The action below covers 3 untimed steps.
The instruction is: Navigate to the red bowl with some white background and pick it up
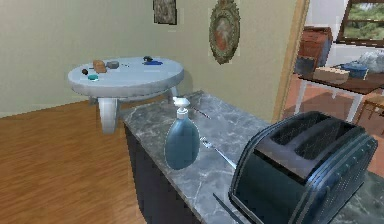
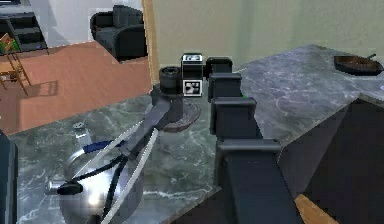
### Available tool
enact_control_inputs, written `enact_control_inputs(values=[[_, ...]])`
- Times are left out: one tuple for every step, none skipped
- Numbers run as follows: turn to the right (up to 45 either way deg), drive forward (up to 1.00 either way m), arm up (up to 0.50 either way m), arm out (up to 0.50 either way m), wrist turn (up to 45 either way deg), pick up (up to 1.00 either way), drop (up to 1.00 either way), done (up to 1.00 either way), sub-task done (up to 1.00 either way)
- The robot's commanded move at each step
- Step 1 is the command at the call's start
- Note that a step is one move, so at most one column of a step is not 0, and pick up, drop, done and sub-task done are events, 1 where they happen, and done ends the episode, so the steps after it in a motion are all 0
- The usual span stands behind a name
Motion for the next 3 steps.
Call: enact_control_inputs(values=[[0.0,0.00,0.00,0.00,45.0,0.00,0.00,0.00,0.00],[0.0,0.00,0.00,0.00,45.0,0.00,0.00,0.00,0.00],[0.0,0.00,0.00,0.00,30.0,0.00,0.00,0.00,0.00]])
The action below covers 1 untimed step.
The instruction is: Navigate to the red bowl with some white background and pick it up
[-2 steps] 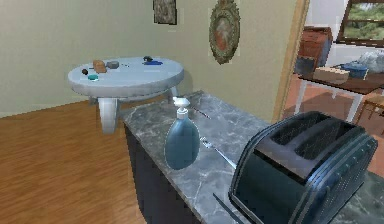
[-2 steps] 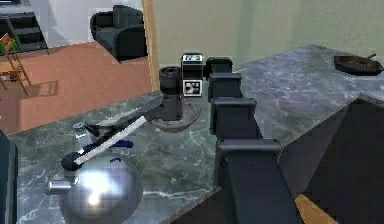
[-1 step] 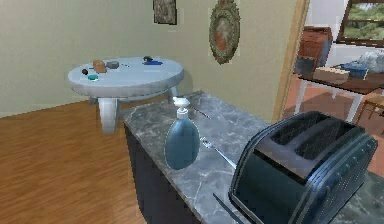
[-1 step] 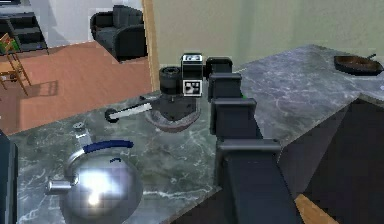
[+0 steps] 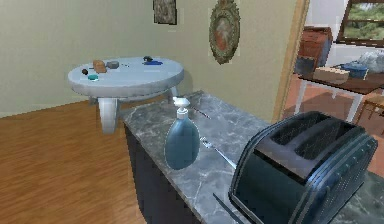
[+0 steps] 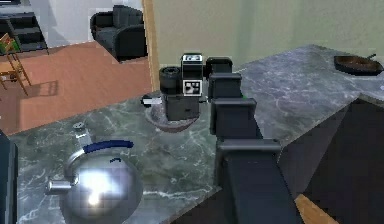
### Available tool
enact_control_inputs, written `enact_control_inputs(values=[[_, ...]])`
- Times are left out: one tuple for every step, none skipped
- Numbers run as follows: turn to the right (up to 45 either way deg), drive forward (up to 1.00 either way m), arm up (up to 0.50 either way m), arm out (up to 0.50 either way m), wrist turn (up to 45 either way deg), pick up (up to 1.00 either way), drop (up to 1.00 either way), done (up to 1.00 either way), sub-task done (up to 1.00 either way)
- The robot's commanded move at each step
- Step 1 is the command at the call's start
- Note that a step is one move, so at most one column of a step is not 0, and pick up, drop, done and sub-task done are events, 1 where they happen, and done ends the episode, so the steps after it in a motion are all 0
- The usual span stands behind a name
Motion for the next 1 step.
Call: enact_control_inputs(values=[[0.0,0.00,-0.08,0.00,0.0,0.00,0.00,0.00,0.00]])
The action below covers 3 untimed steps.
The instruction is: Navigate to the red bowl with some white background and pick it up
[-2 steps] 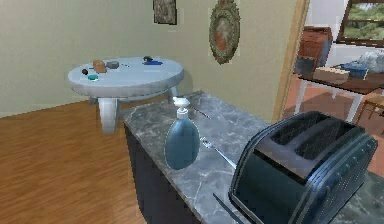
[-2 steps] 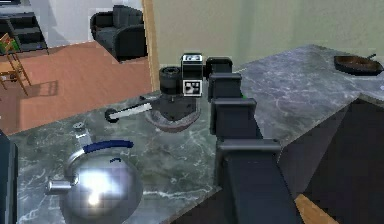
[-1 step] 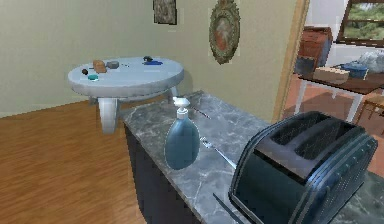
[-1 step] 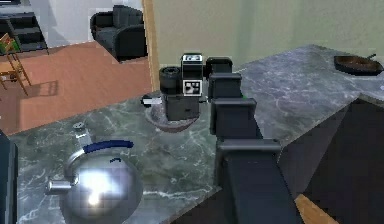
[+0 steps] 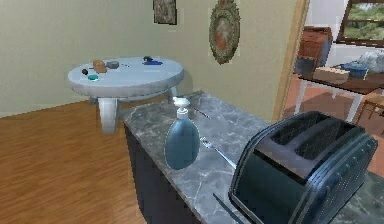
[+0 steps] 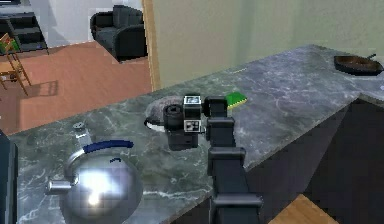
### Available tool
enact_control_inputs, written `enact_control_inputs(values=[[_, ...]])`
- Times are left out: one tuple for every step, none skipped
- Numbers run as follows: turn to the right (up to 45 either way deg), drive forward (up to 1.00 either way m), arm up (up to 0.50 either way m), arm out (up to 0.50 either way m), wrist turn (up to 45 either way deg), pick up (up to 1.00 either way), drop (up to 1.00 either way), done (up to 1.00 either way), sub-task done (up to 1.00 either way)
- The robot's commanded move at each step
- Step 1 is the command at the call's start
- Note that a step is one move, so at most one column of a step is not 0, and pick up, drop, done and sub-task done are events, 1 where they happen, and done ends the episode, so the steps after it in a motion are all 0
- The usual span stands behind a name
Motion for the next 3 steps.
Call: enact_control_inputs(values=[[0.0,0.00,0.00,0.00,0.0,1.00,0.00,0.00,0.00],[0.0,0.00,0.08,0.00,0.0,0.00,0.00,0.00,0.00],[0.0,0.00,0.00,0.00,0.0,0.00,0.00,1.00,0.00]])
